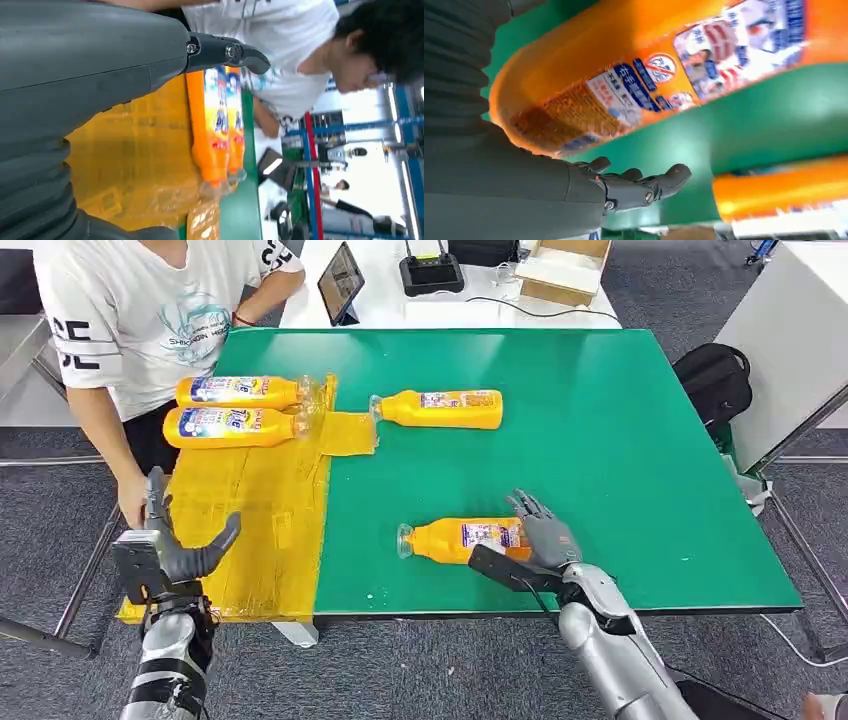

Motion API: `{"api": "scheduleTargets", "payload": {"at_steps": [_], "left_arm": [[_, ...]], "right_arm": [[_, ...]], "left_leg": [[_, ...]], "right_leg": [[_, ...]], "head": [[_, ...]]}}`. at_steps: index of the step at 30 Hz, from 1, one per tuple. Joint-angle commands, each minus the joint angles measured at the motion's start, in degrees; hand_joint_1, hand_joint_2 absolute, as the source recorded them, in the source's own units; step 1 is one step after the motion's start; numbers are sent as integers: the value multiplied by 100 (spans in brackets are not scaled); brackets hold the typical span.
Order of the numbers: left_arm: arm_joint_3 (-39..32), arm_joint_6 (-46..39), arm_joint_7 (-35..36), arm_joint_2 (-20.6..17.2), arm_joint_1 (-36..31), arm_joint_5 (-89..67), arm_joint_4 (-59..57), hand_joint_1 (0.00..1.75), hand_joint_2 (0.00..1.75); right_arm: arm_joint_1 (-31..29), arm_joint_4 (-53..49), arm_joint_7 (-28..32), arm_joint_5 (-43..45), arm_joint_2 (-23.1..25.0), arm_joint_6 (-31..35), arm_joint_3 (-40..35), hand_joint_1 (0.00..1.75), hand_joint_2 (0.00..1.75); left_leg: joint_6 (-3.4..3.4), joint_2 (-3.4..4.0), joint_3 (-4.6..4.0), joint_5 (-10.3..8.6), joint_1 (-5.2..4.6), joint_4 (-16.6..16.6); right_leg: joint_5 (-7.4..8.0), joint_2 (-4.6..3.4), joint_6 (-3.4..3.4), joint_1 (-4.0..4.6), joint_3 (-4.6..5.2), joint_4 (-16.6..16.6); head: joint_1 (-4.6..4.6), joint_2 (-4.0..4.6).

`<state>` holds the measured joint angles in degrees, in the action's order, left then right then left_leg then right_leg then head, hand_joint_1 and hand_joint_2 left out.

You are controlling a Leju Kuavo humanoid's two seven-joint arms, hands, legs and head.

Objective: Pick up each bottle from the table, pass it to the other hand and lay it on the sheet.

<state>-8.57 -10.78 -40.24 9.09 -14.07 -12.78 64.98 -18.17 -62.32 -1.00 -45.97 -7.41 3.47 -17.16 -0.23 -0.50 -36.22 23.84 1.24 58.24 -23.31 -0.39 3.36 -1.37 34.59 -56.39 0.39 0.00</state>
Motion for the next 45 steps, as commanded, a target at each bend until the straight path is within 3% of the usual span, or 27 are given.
{"api": "scheduleTargets", "payload": {"at_steps": [1, 6, 12, 15, 16, 17, 18, 21, 25, 34, 38, 39, 45], "left_arm": [[218, 98, 33, 19, -245, -18, -702, 0, 175], [260, 131, 38, 2, -293, -25, -785, 0, 175], [300, 206, 79, -5, -442, 88, -1079, 0, 175], [301, 286, 138, -4, -551, 187, -1276, 0, 175], [316, 329, 146, -4, -619, 240, -1390, 0, 175], [335, 368, 159, 0, -668, 288, -1477, 0, 175], [347, 350, 151, 4, -694, 302, -1518, 0, 175], [365, 336, 138, 7, -699, 312, -1535, 0, 175], [384, 356, 175, -1, -679, 372, -1516, 0, 175], [398, 372, 185, 3, -676, 383, -1539, 0, 175], [469, 396, 209, 20, -674, 384, -1584, 0, 175], [482, 397, 212, 21, -664, 385, -1576, 0, 175], [564, 419, 305, 78, -377, 380, -1231, 0, 175]], "right_arm": [[-994, 1697, -8, 84, -5, -197, -65, 0, 175], [-1142, 1956, 63, 162, 12, -337, -109, 0, 175], [-1778, 2769, 284, 310, 115, -592, -417, 0, 175], [-1931, 3074, 331, 503, 103, -1080, -550, 0, 175], [-1992, 3246, 360, 618, 75, -1259, -611, 16, 175], [-2019, 3361, 380, 664, 48, -1274, -691, 58, 175], [-2018, 3424, 417, 708, 51, -1254, -718, 127, 175], [-1981, 3467, 448, 758, 74, -1225, -745, 129, 175], [-1936, 3423, 477, 909, 116, -1183, -819, 154, 175], [-1898, 3402, 504, 983, 148, -1165, -814, 155, 175], [-1818, 3340, 595, 1159, 140, -1162, -805, 175, 175], [-1781, 3293, 632, 1219, 143, -1120, -772, 173, 175], [-1123, 2082, 1083, 1659, 432, 199, -138, 175, 175]], "left_leg": [[9, 11, 25, 5, -3, -5], [7, 1, 25, 4, 0, -5], [8, 13, 25, 4, -2, -2], [5, 10, 17, 1, -2, -2], [7, 9, 26, 2, -1, -4], [6, 6, 21, 1, 0, -2], [5, 1, 21, -1, 0, -3], [9, -1, 42, 2, 2, -8], [7, 6, 46, 2, 3, -6], [4, 5, 50, 1, 3, -2], [4, 4, 53, 0, 4, -4], [6, 3, 63, 2, 5, -7], [9, 6, 70, 3, 5, -12]], "right_leg": [[-1, -4, -14, 1, -22, 6], [-3, 6, -14, 4, -24, 8], [0, -6, -14, 2, -20, 3], [3, -4, -11, 1, -11, 2], [2, -2, -17, 3, -21, 4], [1, 0, -13, 4, -16, 3], [1, 5, -10, 3, -17, 4], [-2, 10, -19, 7, -39, 12], [1, 3, -16, 7, -41, 11], [1, 3, -8, 6, -44, 8], [1, 5, -10, 7, -47, 10], [0, 10, -16, 10, -58, 15], [-2, 12, -21, 11, -65, 20]], "head": [[0, 0], [-2, 0], [-2, 0], [0, 0], [0, 0], [0, 0], [0, 0], [0, 0], [0, 0], [0, 0], [0, 0], [0, 0], [-2, 0]]}}
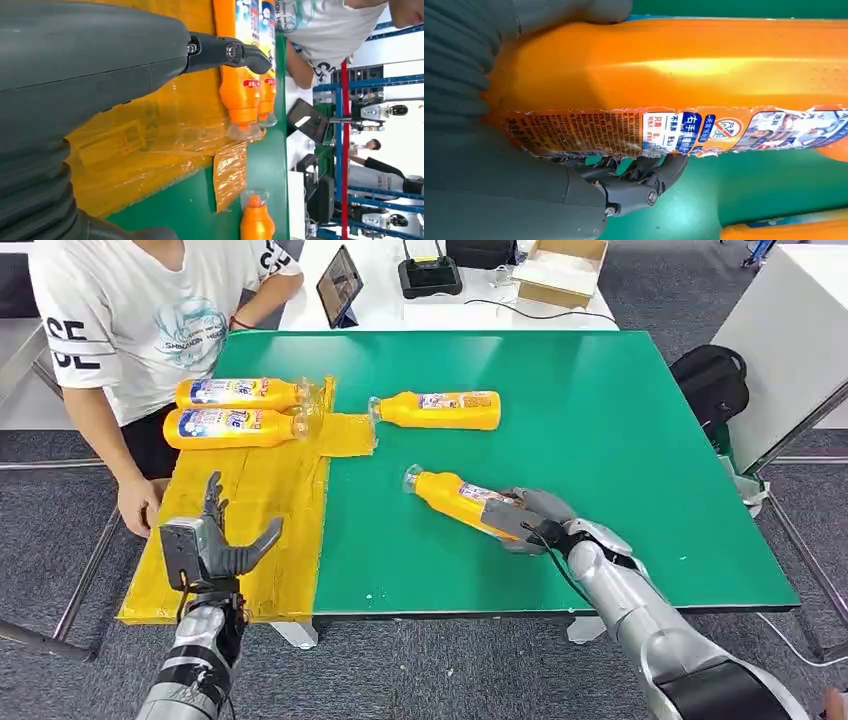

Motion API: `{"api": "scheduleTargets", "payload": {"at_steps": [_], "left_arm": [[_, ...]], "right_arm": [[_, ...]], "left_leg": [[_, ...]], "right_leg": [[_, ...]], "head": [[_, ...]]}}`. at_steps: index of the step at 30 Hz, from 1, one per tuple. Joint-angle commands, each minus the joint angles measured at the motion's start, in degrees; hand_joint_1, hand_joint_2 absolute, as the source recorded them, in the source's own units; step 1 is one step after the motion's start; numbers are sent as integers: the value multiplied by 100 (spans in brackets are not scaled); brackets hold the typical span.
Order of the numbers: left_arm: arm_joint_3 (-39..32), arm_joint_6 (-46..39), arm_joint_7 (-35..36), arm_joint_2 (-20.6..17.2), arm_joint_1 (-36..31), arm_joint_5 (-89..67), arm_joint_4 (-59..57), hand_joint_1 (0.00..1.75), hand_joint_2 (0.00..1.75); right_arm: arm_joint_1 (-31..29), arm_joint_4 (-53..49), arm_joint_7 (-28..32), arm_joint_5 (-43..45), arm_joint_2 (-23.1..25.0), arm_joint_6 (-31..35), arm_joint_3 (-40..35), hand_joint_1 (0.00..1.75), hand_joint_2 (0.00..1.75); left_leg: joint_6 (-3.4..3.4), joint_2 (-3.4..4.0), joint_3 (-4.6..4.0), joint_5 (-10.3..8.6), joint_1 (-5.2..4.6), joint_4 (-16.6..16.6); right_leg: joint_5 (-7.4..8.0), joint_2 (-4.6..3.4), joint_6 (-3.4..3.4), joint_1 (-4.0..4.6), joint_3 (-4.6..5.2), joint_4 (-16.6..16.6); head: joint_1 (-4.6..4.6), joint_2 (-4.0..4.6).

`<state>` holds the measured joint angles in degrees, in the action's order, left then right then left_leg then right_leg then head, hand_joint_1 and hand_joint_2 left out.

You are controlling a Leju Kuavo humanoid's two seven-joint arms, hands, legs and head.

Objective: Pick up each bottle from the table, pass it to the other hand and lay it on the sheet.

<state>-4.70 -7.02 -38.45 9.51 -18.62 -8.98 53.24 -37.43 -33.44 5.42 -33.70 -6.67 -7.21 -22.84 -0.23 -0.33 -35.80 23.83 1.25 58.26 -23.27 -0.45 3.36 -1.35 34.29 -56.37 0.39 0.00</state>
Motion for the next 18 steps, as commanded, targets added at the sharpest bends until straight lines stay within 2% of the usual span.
{"api": "scheduleTargets", "payload": {"at_steps": [1, 2, 3, 4, 5, 6, 7, 12, 14, 18], "left_arm": [[199, 65, 172, 58, 153, -3, 53, 0, 175], [241, 141, 253, 100, 227, 18, 144, 0, 175], [327, 239, 311, 153, 297, 37, 250, 0, 175], [494, 545, 478, 237, 364, 159, 326, 0, 175], [605, 567, 544, 279, 387, 190, 387, 0, 175], [670, 877, 711, 332, 377, 459, 383, 0, 175], [771, 1341, 897, 367, 389, 845, 387, 0, 175], [1289, 1814, 1153, 349, 423, 1460, 642, 0, 175], [1289, 1814, 1153, 349, 423, 1460, 642, 0, 175], [1290, 1822, 1160, 334, 425, 1476, 657, 0, 175]], "right_arm": [[1065, -1324, 703, 497, 488, 1713, 673, 175, 175], [1402, -2045, 1100, 659, 721, 2430, 1090, 175, 175], [1723, -2740, 1445, 837, 922, 2759, 1346, 175, 175], [2071, -3547, 1835, 857, 1144, 3450, 1600, 175, 175], [2256, -3978, 1706, 804, 1153, 3452, 1579, 175, 175], [2359, -4202, 1813, 795, 1216, 3653, 1650, 175, 175], [2458, -4400, 2086, 795, 1282, 3940, 1733, 175, 175], [2566, -4426, 2643, 889, 1331, 4205, 1769, 175, 175], [2566, -4426, 2643, 889, 1331, 4205, 1769, 175, 175], [2557, -4406, 2653, 892, 1337, 4209, 1769, 175, 175]], "left_leg": [[13, -1, 48, 9, 5, -25], [4, 3, 22, 5, 5, -13], [4, 4, 23, 6, 6, -12], [5, 12, 32, 12, 8, -16], [6, 13, 28, 14, 5, -12], [4, 18, 31, 22, 4, -12], [2, 8, -2, 16, 3, 1], [10, -42, -26, 10, 2, 1], [7, -32, -48, 4, -2, 1], [11, -20, -31, 14, -6, -1]], "right_leg": [[-8, 14, -33, 13, -52, 30], [-3, 3, -14, 8, -25, 15], [-4, 3, -16, 9, -27, 15], [-8, -2, -25, 13, -33, 17], [-10, -4, -26, 11, -28, 10], [-19, -8, -31, 10, -28, 4], [-14, -4, -21, 8, 0, -8], [-21, 34, -13, 5, 9, -2], [-21, 19, 6, -2, 28, -4], [-21, 13, -3, -4, 15, 1]], "head": [[0, 0], [0, 0], [0, 0], [-2, 0], [-4, 0], [0, 0], [-2, 0], [-2, 0], [-2, 0], [-2, 0]]}}
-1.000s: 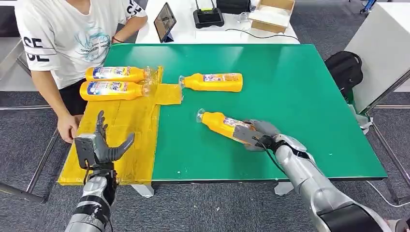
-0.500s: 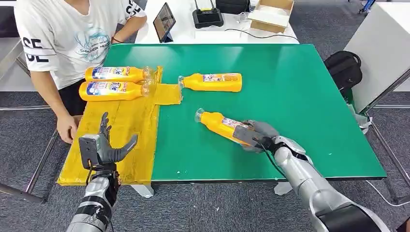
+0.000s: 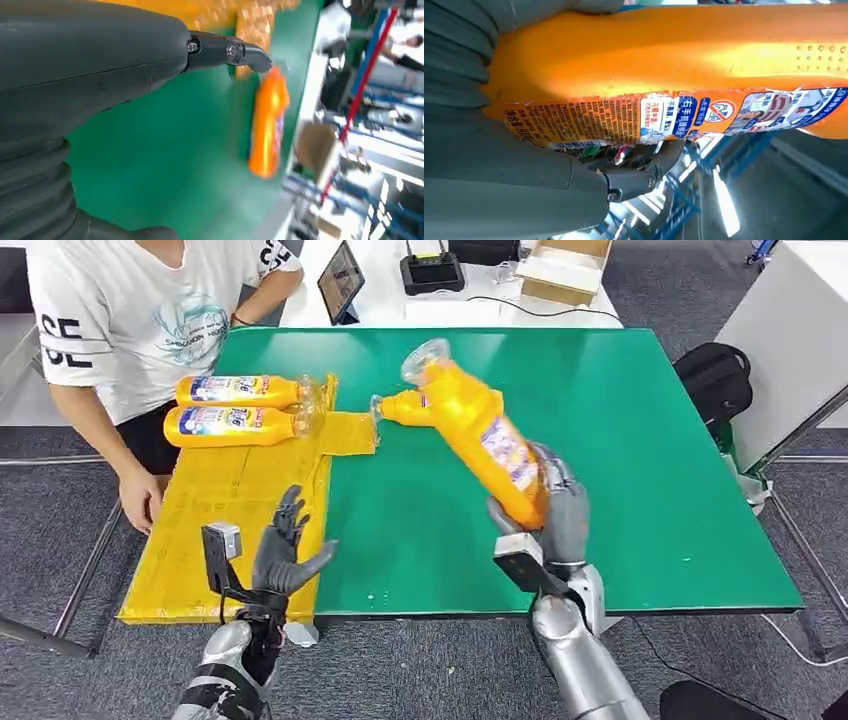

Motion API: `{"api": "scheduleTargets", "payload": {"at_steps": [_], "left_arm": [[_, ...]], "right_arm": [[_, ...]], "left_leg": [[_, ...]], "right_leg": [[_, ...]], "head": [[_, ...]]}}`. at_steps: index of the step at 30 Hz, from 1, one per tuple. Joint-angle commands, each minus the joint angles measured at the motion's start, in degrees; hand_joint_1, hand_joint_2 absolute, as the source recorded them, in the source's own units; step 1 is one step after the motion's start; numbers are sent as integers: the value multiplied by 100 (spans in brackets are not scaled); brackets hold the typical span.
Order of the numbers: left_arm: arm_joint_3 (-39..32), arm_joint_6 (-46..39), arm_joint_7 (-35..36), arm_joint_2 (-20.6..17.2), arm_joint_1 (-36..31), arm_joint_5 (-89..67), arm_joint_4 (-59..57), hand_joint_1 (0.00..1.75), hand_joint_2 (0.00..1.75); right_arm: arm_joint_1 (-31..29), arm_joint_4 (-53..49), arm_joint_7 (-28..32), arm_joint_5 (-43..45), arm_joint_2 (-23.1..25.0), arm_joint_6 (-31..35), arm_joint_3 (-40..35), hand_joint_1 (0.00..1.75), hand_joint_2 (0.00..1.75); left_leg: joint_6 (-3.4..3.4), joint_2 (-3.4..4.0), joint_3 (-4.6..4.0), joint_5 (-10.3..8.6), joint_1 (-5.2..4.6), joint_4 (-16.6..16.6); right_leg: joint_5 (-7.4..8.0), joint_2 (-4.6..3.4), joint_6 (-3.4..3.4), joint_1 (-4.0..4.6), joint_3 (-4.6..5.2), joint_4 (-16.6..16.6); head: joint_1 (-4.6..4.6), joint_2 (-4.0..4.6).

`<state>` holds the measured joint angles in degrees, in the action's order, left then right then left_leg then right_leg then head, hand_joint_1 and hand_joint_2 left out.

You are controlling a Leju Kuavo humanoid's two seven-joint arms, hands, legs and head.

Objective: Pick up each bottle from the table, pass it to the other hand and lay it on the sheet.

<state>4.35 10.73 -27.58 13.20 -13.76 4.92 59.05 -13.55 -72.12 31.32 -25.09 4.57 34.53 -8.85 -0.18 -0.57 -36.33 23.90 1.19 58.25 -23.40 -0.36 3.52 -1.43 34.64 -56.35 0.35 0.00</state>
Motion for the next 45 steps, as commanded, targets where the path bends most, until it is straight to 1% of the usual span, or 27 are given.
{"api": "scheduleTargets", "payload": {"at_steps": [1, 5, 7, 8, 9, 10, 11, 13, 14, 15, 16, 19, 21, 22, 23, 28, 29, 30, 31, 33, 35, 38, 39, 41, 42, 43, 45], "left_arm": [[385, 47, 73, -36, -61, 86, 76, 0, 175], [391, 52, 78, -50, -54, 99, 88, 0, 175], [569, 234, 142, -108, -15, 309, 207, 0, 175], [688, 368, 197, -129, 22, 441, 322, 0, 175], [778, 445, 221, -144, 54, 513, 407, 0, 175], [903, 605, 299, -166, 105, 726, 532, 0, 175], [1006, 695, 332, -193, 129, 824, 618, 0, 175], [1181, 915, 381, -229, 196, 1092, 814, 0, 175], [1242, 953, 363, -240, 211, 1117, 879, 0, 175], [1308, 1065, 353, -254, 230, 1209, 974, 0, 175], [1359, 1094, 350, -261, 236, 1228, 1038, 0, 175], [1473, 1170, 384, -263, 264, 1317, 1135, 0, 175], [1505, 1146, 372, -280, 262, 1319, 1149, 0, 175], [1510, 1150, 358, -288, 261, 1330, 1160, 0, 175], [1506, 1151, 351, -286, 261, 1345, 1168, 0, 175], [1575, 1233, 374, -294, 301, 1393, 1234, 0, 175], [1607, 1244, 384, -297, 304, 1385, 1248, 0, 175], [1632, 1245, 393, -283, 293, 1381, 1243, 0, 175], [1660, 1247, 395, -268, 279, 1381, 1238, 0, 175], [1660, 1247, 395, -268, 279, 1381, 1238, 0, 175], [1673, 1232, 394, -239, 268, 1379, 1243, 0, 175], [1735, 1208, 388, -249, 225, 1336, 1222, 0, 175], [1748, 1184, 385, -247, 208, 1306, 1201, 0, 175], [1737, 1151, 385, -238, 196, 1302, 1154, 0, 175], [1720, 1174, 392, -234, 190, 1337, 1117, 0, 175], [1694, 1190, 400, -222, 197, 1383, 1096, 0, 175], [1677, 1221, 411, -221, 210, 1424, 1074, 0, 175]], "right_arm": [[169, -538, 63, 31, 213, 35, 370, 175, 175], [159, -520, 72, 36, 215, 39, 373, 175, 175], [125, -418, 147, 13, 190, -18, 313, 175, 175], [108, -334, 180, -50, 155, -94, 236, 175, 175], [110, -293, 215, -83, 146, -131, 201, 175, 175], [129, -246, 255, -118, 143, -199, 152, 175, 175], [157, -237, 323, -115, 163, -250, 120, 175, 175], [229, -167, 391, -149, 171, -418, -27, 175, 175], [249, -102, 407, -168, 178, -514, -107, 175, 175], [276, 1, 430, -191, 203, -588, -194, 175, 175], [288, 100, 448, -192, 237, -660, -266, 175, 175], [355, 395, 532, -132, 387, -877, -478, 175, 175], [421, 550, 603, -58, 514, -1016, -637, 175, 175], [444, 620, 623, -58, 554, -1035, -727, 175, 175], [485, 685, 635, -63, 590, -1068, -819, 175, 175], [517, 1194, 683, -18, 752, -1193, -1197, 175, 175], [488, 1324, 678, 1, 795, -1257, -1271, 175, 175], [432, 1484, 677, 2, 851, -1315, -1358, 175, 175], [356, 1673, 654, -4, 899, -1349, -1448, 175, 175], [356, 1673, 654, -4, 899, -1349, -1448, 175, 175], [356, 1697, 649, -15, 940, -1314, -1464, 175, 175], [223, 2055, 610, -100, 968, -1465, -1724, 175, 175], [208, 2202, 587, -135, 1010, -1505, -1834, 175, 175], [154, 2424, 576, -199, 1044, -1561, -1997, 175, 175], [139, 2580, 569, -220, 1069, -1611, -2105, 175, 175], [127, 2675, 553, -221, 1071, -1624, -2152, 175, 175], [134, 2751, 568, -211, 1064, -1639, -2199, 175, 175]], "left_leg": [[5, -2, 18, 6, 0, -1], [4, 7, 16, 4, 0, -2], [7, 9, 31, 10, 1, -3], [4, 7, 14, 2, 2, -2], [9, 12, 37, 13, 2, -3], [6, 8, 19, 4, 1, -3], [9, 12, 34, 13, 4, -2], [4, 9, 15, 3, 3, -2], [6, 12, 23, 8, 4, -2], [8, 16, 37, 13, 4, -5], [4, 12, 20, 6, 5, -4], [4, 20, 39, 13, 5, -8], [1, 16, 20, 5, 7, -8], [2, 25, 38, 12, 8, -10], [1, 18, 26, 7, 6, -9], [4, 21, 37, 11, 9, -12], [2, 18, 24, 7, 9, -9], [6, 23, 46, 14, 9, -13], [5, 21, 35, 11, 8, -10], [5, 24, 38, 12, 7, -10], [3, 15, 19, 5, 6, -9], [2, 10, 12, 3, 7, -6], [6, 20, 38, 13, 8, -7], [1, 12, 7, 1, 7, -6], [5, 21, 40, 12, 9, -11], [2, 13, 23, 5, 8, -9], [6, 18, 48, 15, 10, -11]], "right_leg": [[-8, 9, -18, 4, -18, -1], [-4, 1, -12, 3, -11, 0], [-10, 1, -17, 7, -26, 1], [-3, 1, -9, 6, -10, 1], [-12, 0, -18, 8, -33, 2], [-5, 1, -11, 5, -16, 1], [-10, 0, -17, 10, -32, 4], [-3, -2, -9, 6, -12, 2], [-5, -4, -13, 8, -21, 3], [-10, -5, -19, 9, -34, 5], [-4, -4, -13, 9, -19, 4], [-8, -10, -21, 10, -34, 7], [-1, -9, -13, 10, -17, 8], [-5, -14, -21, 14, -32, 10], [-3, -10, -15, 10, -20, 7], [-7, -10, -19, 13, -31, 10], [-4, -10, -13, 12, -19, 8], [-9, -12, -22, 14, -39, 12], [-7, -11, -18, 12, -28, 8], [-8, -13, -20, 11, -30, 8], [-3, -8, -13, 9, -14, 6], [-2, -4, -11, 10, -9, 5], [-9, -9, -21, 13, -33, 7], [-1, -6, -8, 8, -3, 3], [-8, -9, -22, 14, -33, 9], [-5, -4, -15, 11, -18, 7], [-13, -4, -25, 16, -43, 10]], "head": [[0, 0], [2, 0], [0, 0], [0, 0], [0, 0], [2, 0], [0, 0], [2, 0], [2, 0], [0, 0], [4, 0], [0, 0], [0, 0], [2, 0], [0, 0], [2, 0], [2, 0], [2, 0], [2, 0], [4, 0], [2, 0], [4, 0], [4, 0], [2, 0], [4, 0], [4, 0], [2, 0]]}}
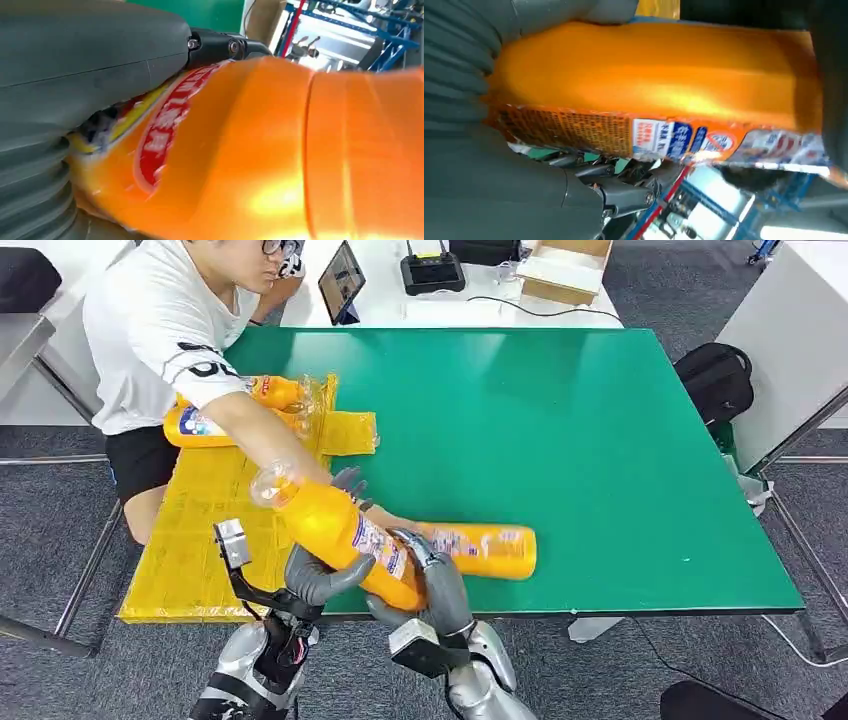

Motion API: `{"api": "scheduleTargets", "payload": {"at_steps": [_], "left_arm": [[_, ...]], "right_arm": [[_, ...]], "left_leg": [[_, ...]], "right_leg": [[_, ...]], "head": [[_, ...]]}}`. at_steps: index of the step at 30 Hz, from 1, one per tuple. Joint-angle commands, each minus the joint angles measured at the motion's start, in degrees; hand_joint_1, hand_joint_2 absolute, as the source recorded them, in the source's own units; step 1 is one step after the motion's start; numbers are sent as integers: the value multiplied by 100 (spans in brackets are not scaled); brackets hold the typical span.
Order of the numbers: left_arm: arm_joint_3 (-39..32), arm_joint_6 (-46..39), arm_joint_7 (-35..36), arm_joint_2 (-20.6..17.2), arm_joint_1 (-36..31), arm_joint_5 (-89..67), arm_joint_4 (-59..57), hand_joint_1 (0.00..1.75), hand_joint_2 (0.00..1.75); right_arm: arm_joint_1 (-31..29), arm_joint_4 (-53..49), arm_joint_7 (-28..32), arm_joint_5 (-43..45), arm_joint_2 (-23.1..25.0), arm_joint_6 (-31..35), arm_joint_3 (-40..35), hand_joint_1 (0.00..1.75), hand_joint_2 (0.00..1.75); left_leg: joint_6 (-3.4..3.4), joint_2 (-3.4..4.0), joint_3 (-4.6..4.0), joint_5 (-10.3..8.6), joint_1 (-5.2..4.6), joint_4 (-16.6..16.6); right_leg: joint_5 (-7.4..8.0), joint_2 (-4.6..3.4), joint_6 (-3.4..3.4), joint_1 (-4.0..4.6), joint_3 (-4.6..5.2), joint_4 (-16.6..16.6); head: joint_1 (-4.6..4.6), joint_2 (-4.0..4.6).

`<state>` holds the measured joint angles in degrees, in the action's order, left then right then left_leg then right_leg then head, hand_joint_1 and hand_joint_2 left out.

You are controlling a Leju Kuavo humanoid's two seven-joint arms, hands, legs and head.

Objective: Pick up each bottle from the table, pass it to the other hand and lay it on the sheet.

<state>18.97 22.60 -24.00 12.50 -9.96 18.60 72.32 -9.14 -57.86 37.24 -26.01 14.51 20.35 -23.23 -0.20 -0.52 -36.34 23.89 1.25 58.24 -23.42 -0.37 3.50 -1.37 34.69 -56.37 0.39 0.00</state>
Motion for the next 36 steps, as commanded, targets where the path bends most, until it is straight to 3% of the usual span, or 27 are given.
{"api": "scheduleTargets", "payload": {"at_steps": [1, 14, 15, 16, 36], "left_arm": [[206, 31, 51, -144, -169, 59, -258, 0, 175], [223, 8, 7, -153, -165, -45, -231, 0, 175], [209, -35, -30, -142, -164, -115, -229, 26, 175], [195, -49, -30, -134, -163, -125, -230, 175, 175], [150, -199, -64, -145, -233, -369, -208, 175, 175]], "right_arm": [[-319, 1382, -31, -101, 65, -273, -773, 175, 175], [-315, 1360, -57, -33, 56, -331, -744, 175, 175], [-309, 1336, -59, -3, 57, -344, -728, 175, 175], [-303, 1311, -62, 11, 54, -337, -716, 175, 175], [-326, 1166, -161, -18, -12, -135, -586, 175, 175]], "left_leg": [[6, 8, 33, 9, 0, -9], [5, -6, 19, 5, 2, -4], [6, -5, 21, 6, 2, -4], [4, -5, 11, 3, 1, -3], [4, -4, 9, 2, 1, -3]], "right_leg": [[-7, -1, -16, 4, -30, 9], [-8, 13, -13, 5, -17, 6], [-8, 13, -14, 5, -18, 6], [-5, 12, -10, 3, -9, 5], [-5, 12, -10, 3, -6, 4]], "head": [[-4, 0], [0, 0], [-2, 0], [0, 0], [0, 0]]}}
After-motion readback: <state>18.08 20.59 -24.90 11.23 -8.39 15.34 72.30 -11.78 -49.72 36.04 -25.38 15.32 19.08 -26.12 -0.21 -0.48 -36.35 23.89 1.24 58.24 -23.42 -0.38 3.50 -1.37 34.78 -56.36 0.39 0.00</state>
